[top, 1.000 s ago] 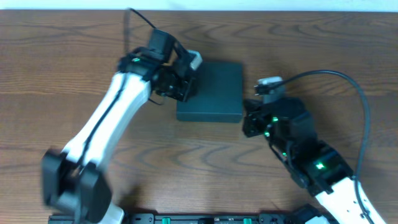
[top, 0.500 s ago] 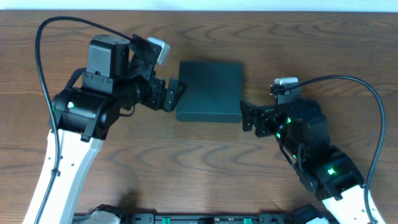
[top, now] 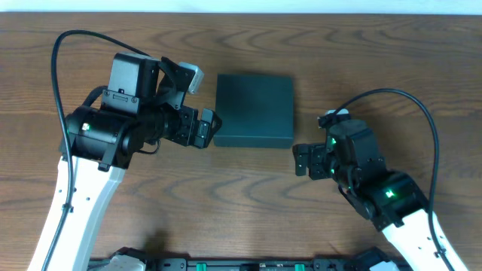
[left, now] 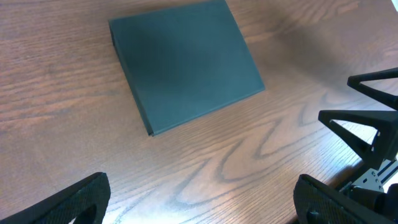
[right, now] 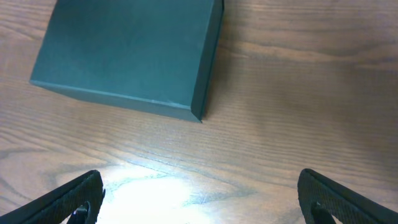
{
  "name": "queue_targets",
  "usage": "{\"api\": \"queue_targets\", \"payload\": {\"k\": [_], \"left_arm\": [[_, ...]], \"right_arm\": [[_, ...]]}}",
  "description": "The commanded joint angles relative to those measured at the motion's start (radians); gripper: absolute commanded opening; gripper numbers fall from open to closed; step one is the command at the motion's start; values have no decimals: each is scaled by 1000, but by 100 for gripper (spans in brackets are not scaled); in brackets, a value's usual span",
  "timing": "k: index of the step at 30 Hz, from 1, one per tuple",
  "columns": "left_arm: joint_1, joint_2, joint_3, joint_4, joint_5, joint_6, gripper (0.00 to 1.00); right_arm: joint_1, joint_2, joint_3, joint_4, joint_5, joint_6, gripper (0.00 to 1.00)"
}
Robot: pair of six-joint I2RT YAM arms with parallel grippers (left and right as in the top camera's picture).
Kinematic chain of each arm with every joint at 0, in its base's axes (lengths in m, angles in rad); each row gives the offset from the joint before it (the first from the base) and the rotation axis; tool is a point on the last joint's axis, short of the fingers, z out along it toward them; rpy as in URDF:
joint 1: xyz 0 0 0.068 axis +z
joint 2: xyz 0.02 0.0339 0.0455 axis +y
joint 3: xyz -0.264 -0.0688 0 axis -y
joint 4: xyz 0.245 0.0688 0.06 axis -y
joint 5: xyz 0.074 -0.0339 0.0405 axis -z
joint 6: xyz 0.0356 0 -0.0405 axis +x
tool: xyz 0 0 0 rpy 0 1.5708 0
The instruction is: Pack container
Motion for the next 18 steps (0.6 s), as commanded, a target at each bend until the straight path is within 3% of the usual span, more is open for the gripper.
{"api": "queue_targets", "payload": {"k": [1,10,15,18], "left_arm": [[2,-2,4,-6,-7,-7,95],[2,-5,4,-8,-6,-7,95],[2,-94,4,-70,-8,-7,95],[3,-188,4,-71,-109,27,95]], "right_arm": [[-6,6,3,-4,4,-4,99],[-6,6,3,-3,4,-4,99],[-6,6,3,-3,4,-4,99],[-6,6,3,-3,4,-4,99]]}}
